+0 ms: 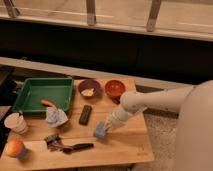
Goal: Wipe table surface with sponge
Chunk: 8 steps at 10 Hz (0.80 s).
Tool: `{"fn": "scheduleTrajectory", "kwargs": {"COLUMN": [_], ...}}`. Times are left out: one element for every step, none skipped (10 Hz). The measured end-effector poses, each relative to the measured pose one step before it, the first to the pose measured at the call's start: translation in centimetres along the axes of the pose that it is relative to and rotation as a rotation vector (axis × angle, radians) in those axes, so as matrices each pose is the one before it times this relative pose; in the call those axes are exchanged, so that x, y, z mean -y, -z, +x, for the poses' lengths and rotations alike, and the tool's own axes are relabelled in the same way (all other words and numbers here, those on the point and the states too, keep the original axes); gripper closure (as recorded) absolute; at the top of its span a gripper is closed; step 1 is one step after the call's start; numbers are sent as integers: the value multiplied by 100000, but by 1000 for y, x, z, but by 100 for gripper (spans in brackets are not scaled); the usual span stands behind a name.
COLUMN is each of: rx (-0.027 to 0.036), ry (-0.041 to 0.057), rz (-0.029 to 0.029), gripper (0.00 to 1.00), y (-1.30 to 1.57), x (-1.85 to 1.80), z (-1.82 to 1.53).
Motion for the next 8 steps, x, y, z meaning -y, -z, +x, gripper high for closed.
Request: {"fn": "scheduleTrajectory", "kwargs": {"rx": [1550,2396,1514,1999,2022,843,489,811], "ry": [-2657,-2632,-928,-1175,-487,279,1128,2265], "rz": [1250,1219,603,589,-345,-626,-883,-2248], "gripper": [100,100,100,100,100,100,100,100], "y": [816,1021,541,494,180,-81,-393,-523], "x": [1425,1430,364,277,-356,-512,-999,-1810], "z": [-283,-1021,-1010,-1730,-2010,-966,-823,-490]}}
